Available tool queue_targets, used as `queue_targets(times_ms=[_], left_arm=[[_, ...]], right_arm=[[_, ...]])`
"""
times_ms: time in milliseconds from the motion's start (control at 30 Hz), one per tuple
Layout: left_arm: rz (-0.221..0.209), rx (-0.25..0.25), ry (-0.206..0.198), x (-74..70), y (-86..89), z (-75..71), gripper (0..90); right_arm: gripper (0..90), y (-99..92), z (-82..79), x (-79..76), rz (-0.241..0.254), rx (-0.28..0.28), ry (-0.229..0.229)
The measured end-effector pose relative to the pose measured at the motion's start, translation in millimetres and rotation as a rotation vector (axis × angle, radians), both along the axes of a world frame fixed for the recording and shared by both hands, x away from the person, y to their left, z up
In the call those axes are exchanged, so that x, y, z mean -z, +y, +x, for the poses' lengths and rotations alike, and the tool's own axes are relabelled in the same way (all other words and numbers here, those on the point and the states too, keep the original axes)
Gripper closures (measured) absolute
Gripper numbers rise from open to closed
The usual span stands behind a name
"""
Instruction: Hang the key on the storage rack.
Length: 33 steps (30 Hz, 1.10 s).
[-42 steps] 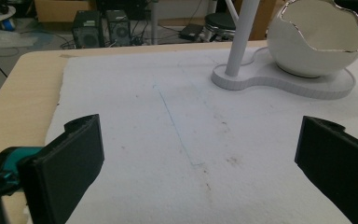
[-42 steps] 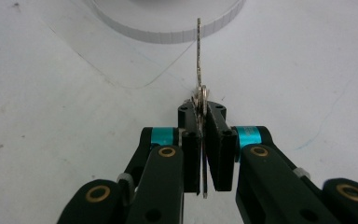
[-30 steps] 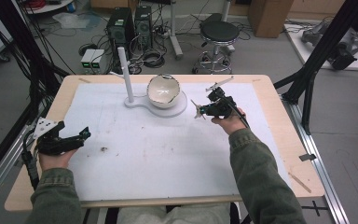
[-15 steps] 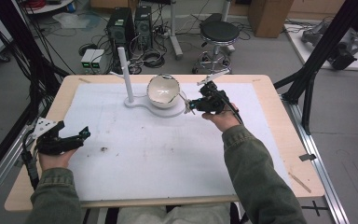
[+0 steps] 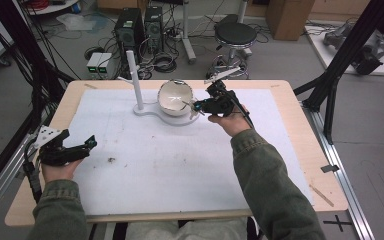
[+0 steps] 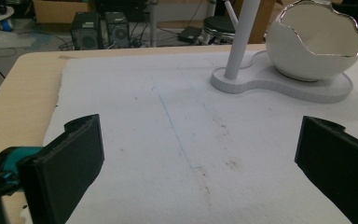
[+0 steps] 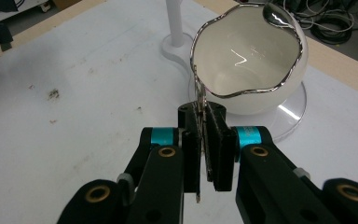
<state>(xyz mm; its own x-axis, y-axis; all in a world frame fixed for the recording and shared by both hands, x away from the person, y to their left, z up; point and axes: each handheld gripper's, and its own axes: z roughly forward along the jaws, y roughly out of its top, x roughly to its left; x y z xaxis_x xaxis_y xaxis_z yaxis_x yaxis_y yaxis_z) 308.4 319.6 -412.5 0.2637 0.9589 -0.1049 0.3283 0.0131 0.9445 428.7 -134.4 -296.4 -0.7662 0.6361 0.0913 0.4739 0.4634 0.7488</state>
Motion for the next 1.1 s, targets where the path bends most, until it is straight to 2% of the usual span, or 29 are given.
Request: queue_targets(times_ms=[167,467,800,1100], left_arm=[[-0.002,0.000,-0.001,0.1,0.2,0.2,1.7],[-0.005,0.001,-0.003,0.2,0.3,0.9,1.7],[-0.016,-0.003,-0.010,0.0,2.0,1.0,1.7],[-0.011,0.019,-0.006,1.2,-1.8,3.1,1.7]], right_arm=[[85.2,2.6,0.8,-1.7,0.032,0.003,0.024],[85.3,10.4,3.4,-16.5,0.107,0.003,0.020],[85.2,28.5,5.0,-26.3,0.141,-0.010,0.019],[85.2,47.2,9.0,-38.5,0.170,-0.023,0.006]])
